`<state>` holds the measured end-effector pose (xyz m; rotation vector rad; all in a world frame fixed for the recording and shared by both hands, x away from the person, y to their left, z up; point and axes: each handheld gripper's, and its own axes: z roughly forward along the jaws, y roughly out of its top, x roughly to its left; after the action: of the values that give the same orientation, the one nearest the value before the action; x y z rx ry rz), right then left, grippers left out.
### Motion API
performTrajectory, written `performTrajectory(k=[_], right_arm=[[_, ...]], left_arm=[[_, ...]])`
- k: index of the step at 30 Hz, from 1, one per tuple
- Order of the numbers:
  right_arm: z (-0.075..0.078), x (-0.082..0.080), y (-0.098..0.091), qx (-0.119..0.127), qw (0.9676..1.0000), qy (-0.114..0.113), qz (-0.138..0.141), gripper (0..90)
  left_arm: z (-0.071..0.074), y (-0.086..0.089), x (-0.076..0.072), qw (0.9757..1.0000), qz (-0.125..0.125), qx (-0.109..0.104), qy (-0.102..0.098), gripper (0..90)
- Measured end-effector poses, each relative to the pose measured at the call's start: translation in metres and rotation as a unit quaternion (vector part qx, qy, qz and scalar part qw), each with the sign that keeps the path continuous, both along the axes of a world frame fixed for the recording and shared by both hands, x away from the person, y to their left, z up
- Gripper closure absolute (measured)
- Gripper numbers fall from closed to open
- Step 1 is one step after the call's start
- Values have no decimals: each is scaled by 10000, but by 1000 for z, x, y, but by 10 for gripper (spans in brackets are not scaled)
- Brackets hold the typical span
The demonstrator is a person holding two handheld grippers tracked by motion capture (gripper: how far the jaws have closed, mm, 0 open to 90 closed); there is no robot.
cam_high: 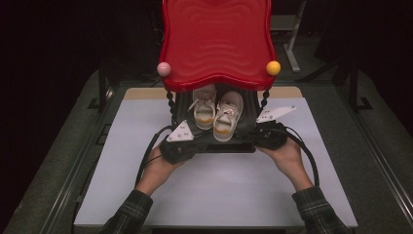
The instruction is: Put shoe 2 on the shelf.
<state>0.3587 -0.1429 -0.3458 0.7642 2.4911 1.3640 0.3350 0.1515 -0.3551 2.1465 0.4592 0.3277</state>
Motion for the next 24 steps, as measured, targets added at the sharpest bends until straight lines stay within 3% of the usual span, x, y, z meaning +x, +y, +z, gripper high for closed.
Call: performTrajectory(k=[1, 6, 11, 13, 20, 24], right_arm=[[-1, 1, 2, 3, 10000, -9, 5, 896], [-2, 3, 6, 54, 9999, -65, -54, 896], [-1, 6, 8, 48, 9998, -126, -119, 896], [-1, 6, 7, 65, 9998, -127, -132, 896], [2, 12, 7, 66, 9989, -222, -405, 896], [4, 14, 7, 150, 9981, -336, -493, 896]], left_arm=[[4, -9, 4, 9999, -72, -17, -94, 900], [7, -23, 9, 9995, -180, -47, -249, 900], [6, -29, 15, 9989, -215, -326, -244, 900], [6, -30, 15, 9989, -224, -315, -262, 900], [10, -37, 26, 9988, -103, -356, -329, 900], [11, -44, 32, 9987, 29, -268, -434, 900]])
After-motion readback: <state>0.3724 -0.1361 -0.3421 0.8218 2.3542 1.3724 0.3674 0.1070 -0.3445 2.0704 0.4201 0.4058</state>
